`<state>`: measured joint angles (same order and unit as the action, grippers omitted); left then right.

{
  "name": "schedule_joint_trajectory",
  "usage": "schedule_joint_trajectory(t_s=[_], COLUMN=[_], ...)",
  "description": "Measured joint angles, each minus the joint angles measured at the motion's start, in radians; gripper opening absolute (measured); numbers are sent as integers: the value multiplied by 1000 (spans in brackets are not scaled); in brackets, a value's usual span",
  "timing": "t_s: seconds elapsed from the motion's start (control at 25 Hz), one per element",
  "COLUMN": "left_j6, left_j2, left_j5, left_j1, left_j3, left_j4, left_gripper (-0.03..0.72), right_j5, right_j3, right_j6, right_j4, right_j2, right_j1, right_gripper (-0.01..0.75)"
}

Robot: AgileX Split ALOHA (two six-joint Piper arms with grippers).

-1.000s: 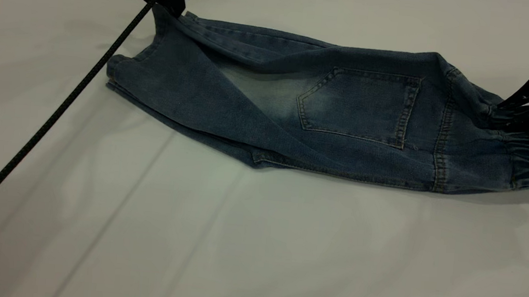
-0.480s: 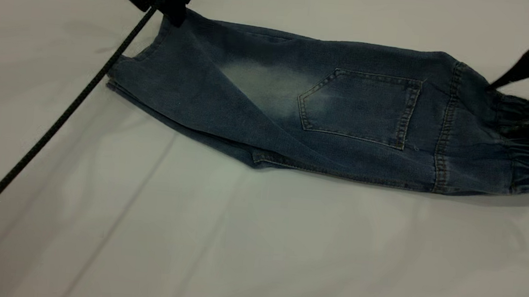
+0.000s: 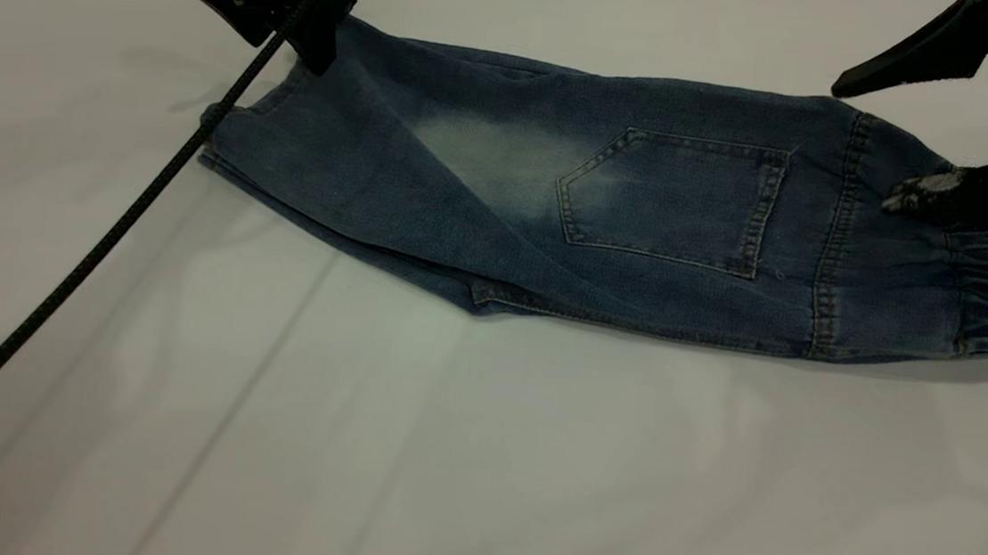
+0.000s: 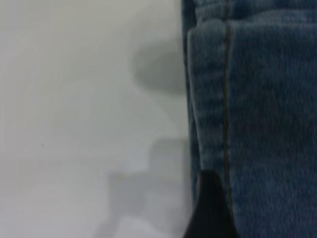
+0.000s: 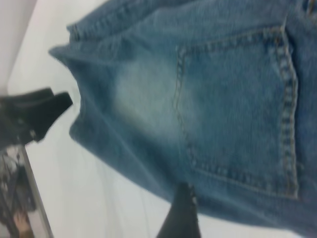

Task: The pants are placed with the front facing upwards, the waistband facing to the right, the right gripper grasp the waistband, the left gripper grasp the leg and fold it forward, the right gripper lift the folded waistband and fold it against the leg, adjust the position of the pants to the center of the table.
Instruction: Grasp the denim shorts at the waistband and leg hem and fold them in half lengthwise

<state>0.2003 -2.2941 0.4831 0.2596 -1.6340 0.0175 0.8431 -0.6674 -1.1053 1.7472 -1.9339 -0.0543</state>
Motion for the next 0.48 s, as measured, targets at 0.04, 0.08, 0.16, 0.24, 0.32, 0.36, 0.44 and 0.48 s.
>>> schedule_joint_trajectory(t_s=[0.04, 0.08, 0.16, 0.24, 0.32, 0.36, 0.44, 0.48], left_j6=[0, 1, 1, 2, 2, 2, 2, 2], left_j2=[1, 3, 7, 9, 9, 9, 9, 9], left_j5=[7, 14, 26, 35, 41, 42, 43, 43], left_j1=[0, 0, 0, 0, 0, 0, 0, 0], left_j3=[0, 0, 0, 0, 0, 0, 0, 0], left_j4=[-1, -1, -1, -1, -1, -1, -1, -1], left_gripper=[465, 465, 465, 465, 465, 465, 465, 465], right_j5=[7, 15, 30, 32, 28, 20, 6, -1], right_j3=[0, 0, 0, 0, 0, 0, 0, 0], right_j6=[26, 53, 124, 180, 245, 268, 318, 335], right_j4=[-32, -63, -147, -232, -311, -344, -404, -438], right_j2=[0, 0, 0, 0, 0, 0, 0, 0], right_j1=[0, 0, 0, 0, 0, 0, 0, 0], right_gripper=[594, 594, 593, 591, 591, 591, 591, 591])
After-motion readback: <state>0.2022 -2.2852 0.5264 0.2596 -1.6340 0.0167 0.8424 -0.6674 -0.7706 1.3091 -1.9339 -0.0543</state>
